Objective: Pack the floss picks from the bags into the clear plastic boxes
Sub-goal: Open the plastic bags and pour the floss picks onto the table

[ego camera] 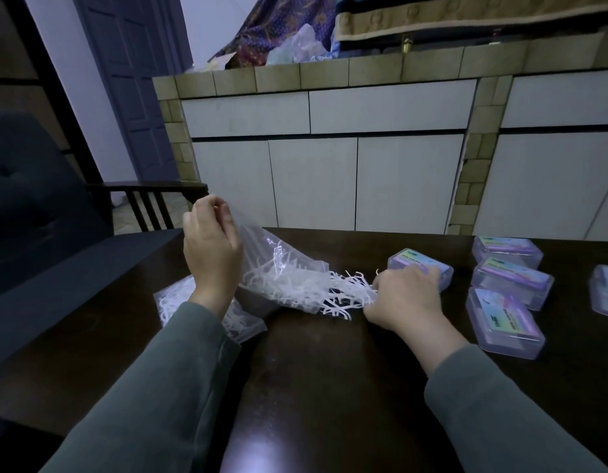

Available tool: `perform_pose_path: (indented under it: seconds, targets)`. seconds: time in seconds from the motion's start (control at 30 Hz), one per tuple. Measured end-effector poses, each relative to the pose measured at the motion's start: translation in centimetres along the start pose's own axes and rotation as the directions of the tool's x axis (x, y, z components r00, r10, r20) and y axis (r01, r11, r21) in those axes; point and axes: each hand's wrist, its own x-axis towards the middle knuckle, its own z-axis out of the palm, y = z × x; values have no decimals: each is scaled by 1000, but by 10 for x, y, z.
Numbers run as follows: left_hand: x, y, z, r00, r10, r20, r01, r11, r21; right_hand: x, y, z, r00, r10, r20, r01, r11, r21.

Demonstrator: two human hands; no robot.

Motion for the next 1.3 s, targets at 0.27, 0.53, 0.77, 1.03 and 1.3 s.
perform_pose_path:
  seconds: [0.27,0.53,0.77,1.03,1.3]
  targets:
    - [-4,3,4,997,32,65,-30,999,-21,2,-35,3,952,-241,-186,284,925,252]
    - [-6,3,5,992,100,77,-98,994,-40,2,-45,3,980,-189,-63,189,783,593]
    - [-4,1,4,994,103,35,-102,994,-36,9,-52,12,936,-307,-173,345,901,264]
    - [-2,-1,3,991,134,-9,-134,991,-17,7,-24,5,988,-93,-125,105,990,95]
    - [-4,5,4,989,145,0,-145,988,-45,2,-19,-3,988,-138,-72,149,972,180]
